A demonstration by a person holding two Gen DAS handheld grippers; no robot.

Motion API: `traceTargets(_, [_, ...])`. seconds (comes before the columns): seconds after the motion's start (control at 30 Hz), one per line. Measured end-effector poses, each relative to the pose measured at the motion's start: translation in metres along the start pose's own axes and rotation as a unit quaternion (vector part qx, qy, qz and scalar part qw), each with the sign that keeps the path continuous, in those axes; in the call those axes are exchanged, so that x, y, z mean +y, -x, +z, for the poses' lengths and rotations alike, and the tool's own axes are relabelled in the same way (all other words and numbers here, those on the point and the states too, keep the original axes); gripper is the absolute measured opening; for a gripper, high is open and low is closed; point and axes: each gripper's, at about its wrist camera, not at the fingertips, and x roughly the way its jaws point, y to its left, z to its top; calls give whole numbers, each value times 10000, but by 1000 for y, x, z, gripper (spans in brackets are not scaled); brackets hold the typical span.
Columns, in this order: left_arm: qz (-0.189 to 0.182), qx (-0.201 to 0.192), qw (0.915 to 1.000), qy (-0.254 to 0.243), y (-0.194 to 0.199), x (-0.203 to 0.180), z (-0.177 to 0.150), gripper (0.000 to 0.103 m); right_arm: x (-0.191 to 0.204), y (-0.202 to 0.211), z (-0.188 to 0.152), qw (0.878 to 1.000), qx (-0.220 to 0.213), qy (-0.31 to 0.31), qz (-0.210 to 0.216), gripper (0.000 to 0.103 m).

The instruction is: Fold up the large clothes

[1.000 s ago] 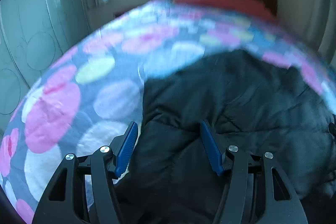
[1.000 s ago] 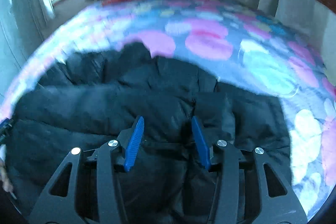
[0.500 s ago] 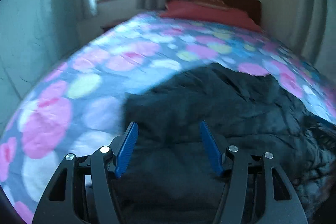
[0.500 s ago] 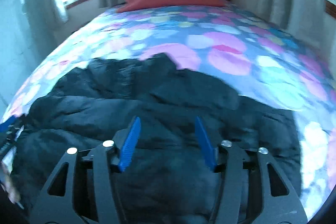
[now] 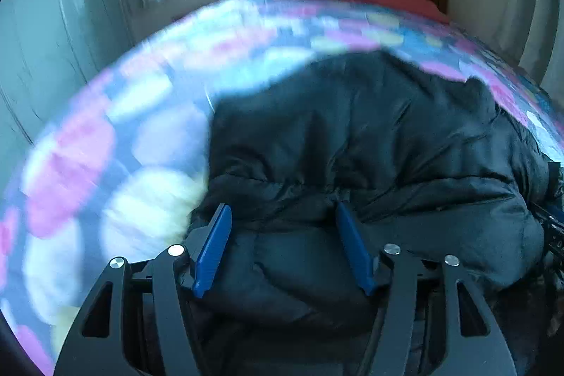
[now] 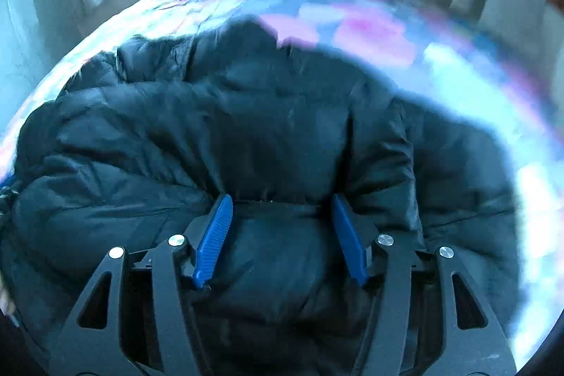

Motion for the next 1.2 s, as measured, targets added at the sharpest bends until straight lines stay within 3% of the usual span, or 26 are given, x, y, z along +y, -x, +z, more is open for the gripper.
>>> traceTargets(0.1, [153, -58, 9997, -179, 10, -5, 3, 62, -1, 10, 5, 10000, 5, -24, 36, 58])
traceTargets(0.2, [-42, -112, 9998, -131, 33, 2, -4, 62, -10, 40, 0, 9997, -120, -161, 132, 59])
traceTargets(0.27, [-204, -192, 9996, -50, 56, 15, -15, 62, -23, 69, -14, 9993, -276, -230, 120, 69])
traceTargets(0.4, [-361, -95, 9993, 101, 98, 47, -49, 62, -60, 122, -59, 9990, -311, -328, -43, 72])
traceTargets(0.63, [-210, 59, 9984, 517, 166, 101, -129, 66, -116, 185, -153, 9969, -48, -662, -428, 73])
traceTargets(0.77, [-309, 207, 9963, 776, 189, 114, -171, 69, -131, 205, -200, 9953, 128, -831, -481, 73])
traceTargets(0.87, [-611, 379, 9924, 995, 196, 118, -192, 69, -137, 214, -227, 9945, 215, -913, -473, 74])
traceTargets(1.0, [-984, 627, 9841, 1338, 197, 120, -218, 69, -140, 223, -251, 9933, 255, -1040, -425, 77])
traceTargets(1.13, [-1235, 559, 9797, 1477, 202, 117, -226, 69, -138, 227, -267, 9925, 271, -1165, -262, 77])
traceTargets(1.2, [-1229, 517, 9803, 1459, 206, 116, -229, 64, -137, 225, -272, 9905, 319, -1338, -9, 62])
